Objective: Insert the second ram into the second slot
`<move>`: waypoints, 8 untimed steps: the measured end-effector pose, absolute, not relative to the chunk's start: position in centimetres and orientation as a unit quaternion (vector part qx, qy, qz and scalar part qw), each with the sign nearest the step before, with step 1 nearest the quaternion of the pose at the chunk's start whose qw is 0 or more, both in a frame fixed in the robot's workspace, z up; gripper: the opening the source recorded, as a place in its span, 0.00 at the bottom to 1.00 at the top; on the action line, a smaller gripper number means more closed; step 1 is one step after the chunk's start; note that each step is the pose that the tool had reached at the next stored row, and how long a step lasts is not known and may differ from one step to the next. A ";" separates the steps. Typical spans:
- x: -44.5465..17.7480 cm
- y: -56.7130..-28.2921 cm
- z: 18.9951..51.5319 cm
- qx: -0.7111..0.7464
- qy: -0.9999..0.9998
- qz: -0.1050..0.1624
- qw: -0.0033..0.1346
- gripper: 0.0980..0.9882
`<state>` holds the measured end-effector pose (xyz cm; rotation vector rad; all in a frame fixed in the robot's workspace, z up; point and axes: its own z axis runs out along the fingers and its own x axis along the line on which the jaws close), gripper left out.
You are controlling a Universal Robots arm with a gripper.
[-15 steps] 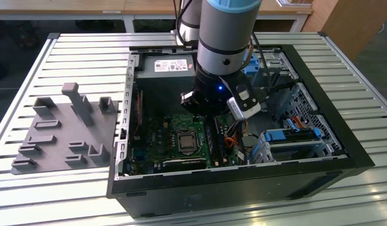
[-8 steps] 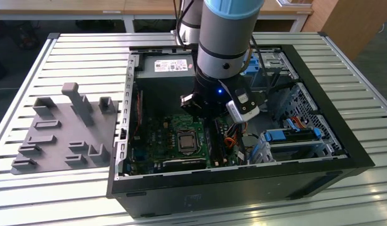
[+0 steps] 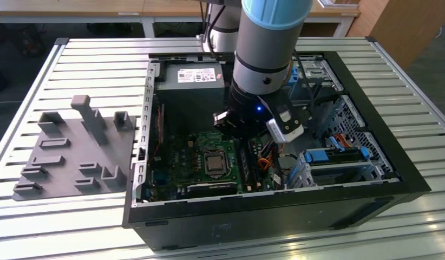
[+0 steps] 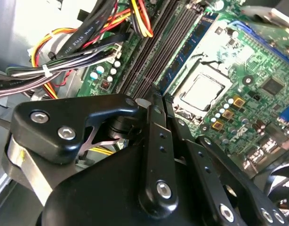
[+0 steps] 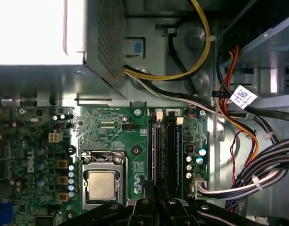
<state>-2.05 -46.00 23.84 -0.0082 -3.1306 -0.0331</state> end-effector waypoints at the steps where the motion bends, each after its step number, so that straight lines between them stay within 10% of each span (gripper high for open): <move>1: -2.0 -46.0 23.8 0.003 -1.000 -0.011 0.006 0.04; 8: -1.8 -46.0 23.4 0.005 -1.000 -0.010 0.006 0.04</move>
